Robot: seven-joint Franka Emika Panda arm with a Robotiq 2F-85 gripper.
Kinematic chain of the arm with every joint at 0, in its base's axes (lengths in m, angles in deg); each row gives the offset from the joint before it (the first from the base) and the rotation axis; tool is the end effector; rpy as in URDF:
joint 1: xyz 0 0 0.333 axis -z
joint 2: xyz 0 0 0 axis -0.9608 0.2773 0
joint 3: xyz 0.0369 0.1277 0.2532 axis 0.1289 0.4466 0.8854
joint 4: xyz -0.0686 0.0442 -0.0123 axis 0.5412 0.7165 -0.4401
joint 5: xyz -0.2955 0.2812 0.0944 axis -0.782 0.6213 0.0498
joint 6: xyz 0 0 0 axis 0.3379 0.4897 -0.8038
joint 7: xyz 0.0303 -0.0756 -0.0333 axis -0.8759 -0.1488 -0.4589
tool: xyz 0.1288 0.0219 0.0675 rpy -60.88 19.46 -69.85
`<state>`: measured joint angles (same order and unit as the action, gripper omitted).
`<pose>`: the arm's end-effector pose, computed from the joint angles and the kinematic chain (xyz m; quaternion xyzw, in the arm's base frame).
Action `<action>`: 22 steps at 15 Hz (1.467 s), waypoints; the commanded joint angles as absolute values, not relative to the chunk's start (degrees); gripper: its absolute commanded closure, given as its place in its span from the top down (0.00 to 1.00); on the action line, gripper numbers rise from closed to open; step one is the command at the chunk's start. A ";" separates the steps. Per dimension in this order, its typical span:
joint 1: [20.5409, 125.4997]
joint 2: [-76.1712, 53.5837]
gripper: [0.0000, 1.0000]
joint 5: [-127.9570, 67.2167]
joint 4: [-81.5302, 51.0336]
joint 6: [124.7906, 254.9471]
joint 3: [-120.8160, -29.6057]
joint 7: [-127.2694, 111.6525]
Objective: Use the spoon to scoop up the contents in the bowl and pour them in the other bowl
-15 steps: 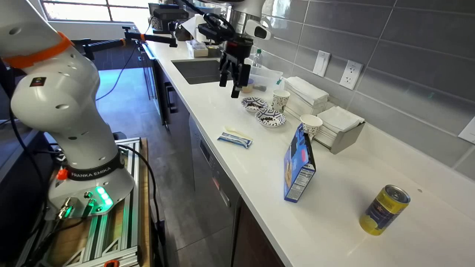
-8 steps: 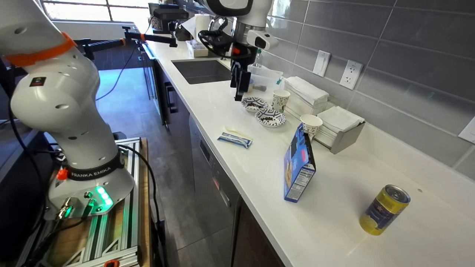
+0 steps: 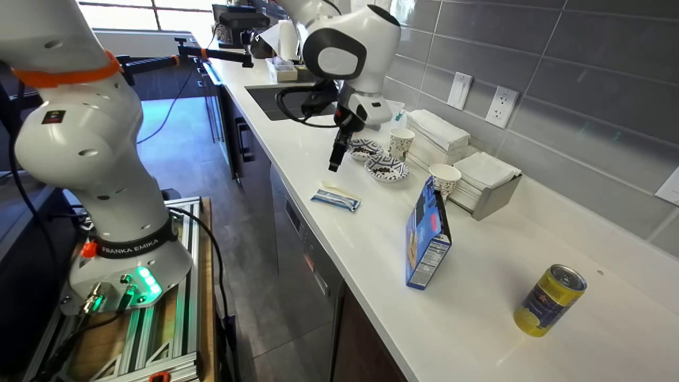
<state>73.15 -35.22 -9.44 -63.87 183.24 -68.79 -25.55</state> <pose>0.4720 0.0450 0.2511 -0.9561 0.2650 0.0726 0.1021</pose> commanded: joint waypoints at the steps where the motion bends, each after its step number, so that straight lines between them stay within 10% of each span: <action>1: 72.08 -29.17 1.00 0.98 -64.27 190.22 -68.80 -27.08; 22: 73.18 -15.71 1.00 12.76 -53.42 178.05 -69.03 -17.03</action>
<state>71.97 -19.22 11.26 -57.19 181.92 -68.25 -19.73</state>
